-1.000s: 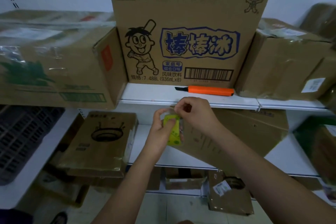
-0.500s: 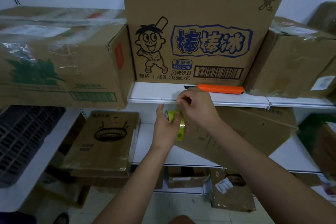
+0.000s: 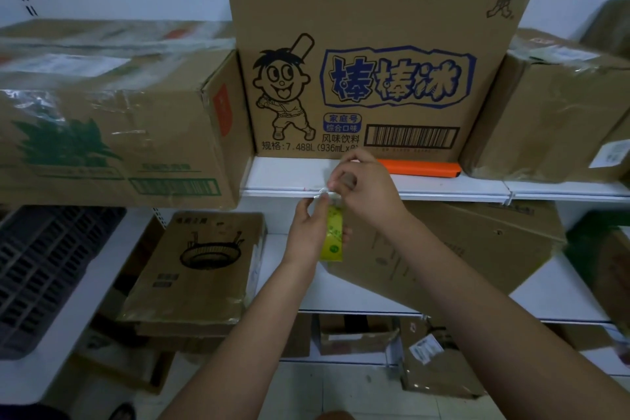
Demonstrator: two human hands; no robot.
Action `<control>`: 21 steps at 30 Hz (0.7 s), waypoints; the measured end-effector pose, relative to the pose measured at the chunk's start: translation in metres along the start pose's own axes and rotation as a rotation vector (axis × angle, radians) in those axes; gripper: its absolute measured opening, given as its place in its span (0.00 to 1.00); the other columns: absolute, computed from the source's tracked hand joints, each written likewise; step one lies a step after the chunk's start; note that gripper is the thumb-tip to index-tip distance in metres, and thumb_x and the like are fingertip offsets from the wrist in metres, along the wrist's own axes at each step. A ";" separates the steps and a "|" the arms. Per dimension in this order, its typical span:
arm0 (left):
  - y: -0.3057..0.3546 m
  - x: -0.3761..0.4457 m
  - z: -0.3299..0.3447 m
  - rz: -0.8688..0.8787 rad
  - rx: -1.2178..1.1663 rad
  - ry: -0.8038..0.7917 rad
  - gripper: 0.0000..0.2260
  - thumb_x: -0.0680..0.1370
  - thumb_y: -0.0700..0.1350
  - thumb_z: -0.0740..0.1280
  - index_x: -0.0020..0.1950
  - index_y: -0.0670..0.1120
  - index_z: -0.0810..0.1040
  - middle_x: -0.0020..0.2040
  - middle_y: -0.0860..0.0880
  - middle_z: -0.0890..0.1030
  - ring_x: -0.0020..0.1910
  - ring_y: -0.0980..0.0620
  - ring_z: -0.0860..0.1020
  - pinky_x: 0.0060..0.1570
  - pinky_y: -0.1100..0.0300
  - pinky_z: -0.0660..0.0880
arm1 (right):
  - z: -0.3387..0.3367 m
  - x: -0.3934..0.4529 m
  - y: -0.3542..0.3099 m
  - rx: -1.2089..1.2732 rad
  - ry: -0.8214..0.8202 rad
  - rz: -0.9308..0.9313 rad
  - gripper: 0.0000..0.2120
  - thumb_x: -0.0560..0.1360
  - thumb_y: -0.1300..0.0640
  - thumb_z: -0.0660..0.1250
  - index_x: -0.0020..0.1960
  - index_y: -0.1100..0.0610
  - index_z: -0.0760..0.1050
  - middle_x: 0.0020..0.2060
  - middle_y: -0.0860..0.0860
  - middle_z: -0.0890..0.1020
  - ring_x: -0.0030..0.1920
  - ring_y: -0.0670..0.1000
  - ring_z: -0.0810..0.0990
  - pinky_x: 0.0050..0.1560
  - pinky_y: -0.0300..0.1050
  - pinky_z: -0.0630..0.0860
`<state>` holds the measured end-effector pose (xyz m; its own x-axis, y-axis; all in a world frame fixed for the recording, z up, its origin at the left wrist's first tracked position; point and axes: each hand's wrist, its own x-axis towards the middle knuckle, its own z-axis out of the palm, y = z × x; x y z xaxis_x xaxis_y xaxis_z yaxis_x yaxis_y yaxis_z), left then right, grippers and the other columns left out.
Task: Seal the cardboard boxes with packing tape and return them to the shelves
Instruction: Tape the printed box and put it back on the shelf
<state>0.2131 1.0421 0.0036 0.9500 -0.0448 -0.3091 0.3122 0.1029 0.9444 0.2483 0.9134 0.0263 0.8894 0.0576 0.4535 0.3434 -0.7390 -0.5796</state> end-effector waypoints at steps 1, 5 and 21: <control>0.002 0.001 0.001 0.004 0.053 0.005 0.17 0.84 0.56 0.59 0.65 0.46 0.70 0.38 0.43 0.83 0.25 0.54 0.81 0.26 0.64 0.77 | -0.001 0.002 0.001 -0.011 -0.020 0.021 0.14 0.72 0.59 0.75 0.58 0.57 0.81 0.55 0.49 0.74 0.53 0.45 0.74 0.53 0.37 0.71; 0.005 0.013 0.004 -0.041 0.079 0.056 0.20 0.83 0.61 0.57 0.62 0.46 0.74 0.40 0.42 0.83 0.24 0.52 0.80 0.23 0.63 0.75 | -0.001 0.006 0.004 0.013 -0.079 0.127 0.32 0.73 0.54 0.75 0.74 0.56 0.68 0.65 0.52 0.71 0.63 0.48 0.72 0.60 0.42 0.70; -0.100 0.042 0.013 -0.078 0.286 0.407 0.10 0.84 0.42 0.58 0.56 0.39 0.77 0.59 0.36 0.79 0.58 0.37 0.77 0.60 0.48 0.71 | -0.088 -0.194 0.131 -0.202 0.652 0.512 0.16 0.83 0.57 0.55 0.66 0.57 0.75 0.59 0.53 0.79 0.60 0.50 0.74 0.63 0.39 0.69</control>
<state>0.2213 1.0168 -0.1022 0.8687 0.3554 -0.3451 0.4215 -0.1642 0.8918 0.0947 0.7463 -0.0785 0.5477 -0.6682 0.5035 -0.1693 -0.6779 -0.7154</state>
